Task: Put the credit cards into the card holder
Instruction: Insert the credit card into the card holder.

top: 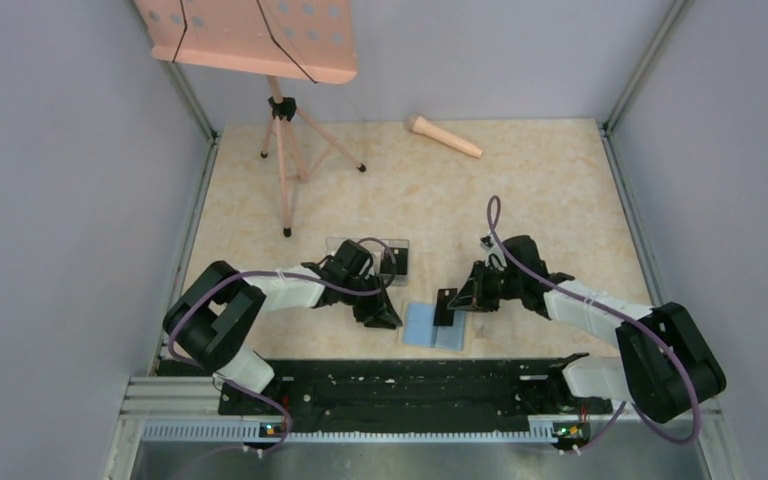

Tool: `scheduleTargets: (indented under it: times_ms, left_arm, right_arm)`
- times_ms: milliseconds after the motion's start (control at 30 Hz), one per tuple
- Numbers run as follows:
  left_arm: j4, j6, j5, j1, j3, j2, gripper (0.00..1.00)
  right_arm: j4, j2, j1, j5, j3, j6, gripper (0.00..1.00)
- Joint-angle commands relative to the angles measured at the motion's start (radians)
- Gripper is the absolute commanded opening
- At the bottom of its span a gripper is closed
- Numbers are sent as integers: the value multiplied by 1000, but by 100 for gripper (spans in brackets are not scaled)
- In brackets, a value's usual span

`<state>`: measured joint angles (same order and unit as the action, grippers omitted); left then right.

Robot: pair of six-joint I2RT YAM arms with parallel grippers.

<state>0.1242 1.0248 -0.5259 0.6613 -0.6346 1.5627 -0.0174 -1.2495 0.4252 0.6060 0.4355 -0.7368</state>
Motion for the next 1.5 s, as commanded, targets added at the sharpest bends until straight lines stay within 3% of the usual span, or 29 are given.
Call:
scheduleTargets:
  times_ms: [0, 200, 533, 700, 867, 1267, 1367, 1467]
  left_arm:
    - [-33, 73, -3, 30, -2, 42, 26]
    - [-24, 92, 10, 45, 6, 37, 14]
    - [-18, 143, 32, 78, 7, 33, 9]
    - [-21, 172, 36, 89, 17, 47, 0]
    - [6, 175, 57, 90, 19, 36, 0]
    - [337, -21, 217, 93, -124, -38, 42]
    - [319, -29, 201, 92, -106, -46, 45]
    - [230, 2, 152, 93, -66, -46, 41]
  right_arm:
    - [-43, 8, -32, -18, 28, 73, 0]
    - [-62, 18, -38, -33, 32, 87, 0]
    - [-102, 15, -40, -19, 55, 124, 0]
    - [-37, -8, -53, -10, 7, 87, 0]
    - [82, -23, -61, 27, -33, 25, 0]
    - [139, -231, -61, 76, 78, 57, 0]
    - [130, -261, -61, 91, 117, 73, 0]
    - [104, -257, -60, 88, 139, 90, 0]
